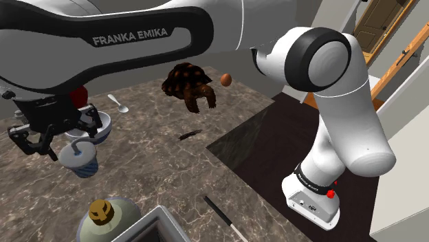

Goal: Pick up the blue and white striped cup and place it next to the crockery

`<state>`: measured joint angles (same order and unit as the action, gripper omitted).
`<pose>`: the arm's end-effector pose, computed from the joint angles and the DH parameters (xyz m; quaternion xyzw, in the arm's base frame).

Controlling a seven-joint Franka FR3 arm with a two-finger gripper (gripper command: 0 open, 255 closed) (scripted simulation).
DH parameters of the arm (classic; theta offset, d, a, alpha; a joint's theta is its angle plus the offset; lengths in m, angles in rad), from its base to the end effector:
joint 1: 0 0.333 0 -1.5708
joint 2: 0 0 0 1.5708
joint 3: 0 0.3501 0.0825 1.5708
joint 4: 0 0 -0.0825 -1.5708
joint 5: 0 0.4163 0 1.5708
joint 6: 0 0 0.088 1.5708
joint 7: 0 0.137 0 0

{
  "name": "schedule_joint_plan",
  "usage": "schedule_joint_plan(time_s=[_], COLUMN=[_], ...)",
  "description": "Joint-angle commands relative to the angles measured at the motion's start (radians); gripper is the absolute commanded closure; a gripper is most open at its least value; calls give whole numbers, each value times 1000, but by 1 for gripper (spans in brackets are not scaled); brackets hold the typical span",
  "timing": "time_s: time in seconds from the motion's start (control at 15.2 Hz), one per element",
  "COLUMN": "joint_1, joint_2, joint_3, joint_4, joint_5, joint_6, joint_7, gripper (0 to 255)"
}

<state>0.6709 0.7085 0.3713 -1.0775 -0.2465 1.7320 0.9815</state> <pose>0.4976 0.6199 0.4168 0.9999 0.0103 -0.0021 0.0071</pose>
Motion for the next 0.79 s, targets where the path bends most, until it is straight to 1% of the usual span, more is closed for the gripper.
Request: schedule_joint_plan(time_s=[0.0,0.73], joint_1=[-4,-16], joint_2=[2,23], joint_3=[-1,-7], joint_4=[-25,-135], joint_5=[-1,-12], joint_6=[28,156], joint_7=[2,15], gripper=[255,255])
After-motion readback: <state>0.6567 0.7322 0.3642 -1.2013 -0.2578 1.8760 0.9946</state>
